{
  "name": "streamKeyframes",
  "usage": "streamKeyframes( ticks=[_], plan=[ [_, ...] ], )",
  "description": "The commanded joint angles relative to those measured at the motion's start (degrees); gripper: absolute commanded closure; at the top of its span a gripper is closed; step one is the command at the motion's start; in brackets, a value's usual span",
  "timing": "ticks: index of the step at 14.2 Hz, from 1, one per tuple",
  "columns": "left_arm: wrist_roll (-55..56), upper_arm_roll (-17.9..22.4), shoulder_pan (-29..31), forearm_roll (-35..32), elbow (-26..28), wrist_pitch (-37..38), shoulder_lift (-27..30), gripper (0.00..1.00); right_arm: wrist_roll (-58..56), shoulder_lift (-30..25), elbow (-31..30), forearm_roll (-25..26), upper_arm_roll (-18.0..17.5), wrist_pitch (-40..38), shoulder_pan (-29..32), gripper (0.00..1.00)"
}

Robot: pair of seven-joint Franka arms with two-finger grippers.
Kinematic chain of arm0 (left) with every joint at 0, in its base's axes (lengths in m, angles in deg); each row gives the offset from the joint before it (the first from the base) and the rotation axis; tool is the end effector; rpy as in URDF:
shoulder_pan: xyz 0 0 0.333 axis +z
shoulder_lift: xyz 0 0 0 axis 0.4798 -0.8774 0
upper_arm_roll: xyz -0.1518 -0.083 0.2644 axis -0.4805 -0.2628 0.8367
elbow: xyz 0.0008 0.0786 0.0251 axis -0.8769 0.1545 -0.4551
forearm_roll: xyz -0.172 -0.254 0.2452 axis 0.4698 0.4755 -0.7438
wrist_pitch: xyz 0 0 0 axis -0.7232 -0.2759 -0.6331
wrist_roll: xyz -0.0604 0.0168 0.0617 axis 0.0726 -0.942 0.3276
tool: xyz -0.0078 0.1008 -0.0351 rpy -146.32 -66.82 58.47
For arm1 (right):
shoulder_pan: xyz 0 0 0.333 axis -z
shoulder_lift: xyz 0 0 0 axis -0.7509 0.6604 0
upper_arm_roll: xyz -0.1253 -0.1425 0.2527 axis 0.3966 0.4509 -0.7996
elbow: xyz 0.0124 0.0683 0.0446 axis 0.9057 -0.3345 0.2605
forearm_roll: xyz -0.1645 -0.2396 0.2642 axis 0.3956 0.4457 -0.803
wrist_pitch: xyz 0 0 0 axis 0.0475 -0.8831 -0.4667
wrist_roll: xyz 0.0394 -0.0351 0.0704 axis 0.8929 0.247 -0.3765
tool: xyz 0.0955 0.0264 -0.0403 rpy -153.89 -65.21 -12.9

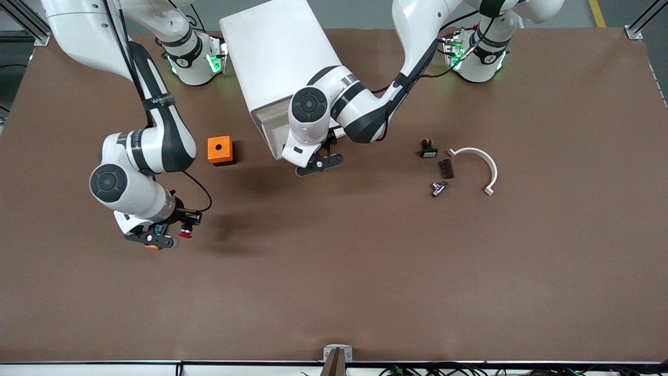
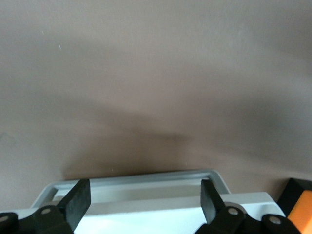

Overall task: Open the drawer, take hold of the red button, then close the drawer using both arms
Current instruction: 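Carry the red button with the right gripper while the left gripper pushes the drawer shut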

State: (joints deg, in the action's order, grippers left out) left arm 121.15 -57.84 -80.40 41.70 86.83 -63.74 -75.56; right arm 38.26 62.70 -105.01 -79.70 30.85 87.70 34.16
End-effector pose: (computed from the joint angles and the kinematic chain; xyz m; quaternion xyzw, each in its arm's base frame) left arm 0.4324 -0.5982 0.3080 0.9804 0.1573 -0.1135 0.0345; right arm 0.6274 0.1084 0.2798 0.9949 -0.0966 -0.0268 0.0116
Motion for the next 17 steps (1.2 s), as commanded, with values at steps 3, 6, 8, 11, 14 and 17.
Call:
streamKeyframes(
  ticks=[3,6,8,11,14,17],
  plan=[
    [1.08,0.49,-1.71,7.5,2.45,-0.31,0.43,0.01,-0.43,1.36,-0.54,1.88,-0.65,1.99,1.14,1.0],
    [1.08,0.41,-1.71,12.07,3.42,-0.22,0.43,0.01,-0.43,1.98,-0.63,2.05,-0.65,2.43,1.32,1.0],
    [0.82,0.32,-1.71,15.06,4.21,-0.13,0.43,0.01,-0.43,2.24,-2.11,2.75,-0.65,5.14,1.67,1.0],
    [0.81,0.32,-1.63,20.07,4.83,-0.13,0.25,0.01,-0.43,3.38,-2.82,3.02,-0.65,6.74,2.63,1.0],
    [0.46,0.23,-1.62,20.7,4.92,-0.13,0.17,0.01,-0.52,4.53,-2.82,3.02,-0.65,7.7,3.08,1.0],
    [0.37,0.32,-1.45,20.7,4.83,-0.22,-0.01,0.01,-1.48,5.14,-2.82,3.02,-0.65,8.4,3.17,1.0]
  ],
)
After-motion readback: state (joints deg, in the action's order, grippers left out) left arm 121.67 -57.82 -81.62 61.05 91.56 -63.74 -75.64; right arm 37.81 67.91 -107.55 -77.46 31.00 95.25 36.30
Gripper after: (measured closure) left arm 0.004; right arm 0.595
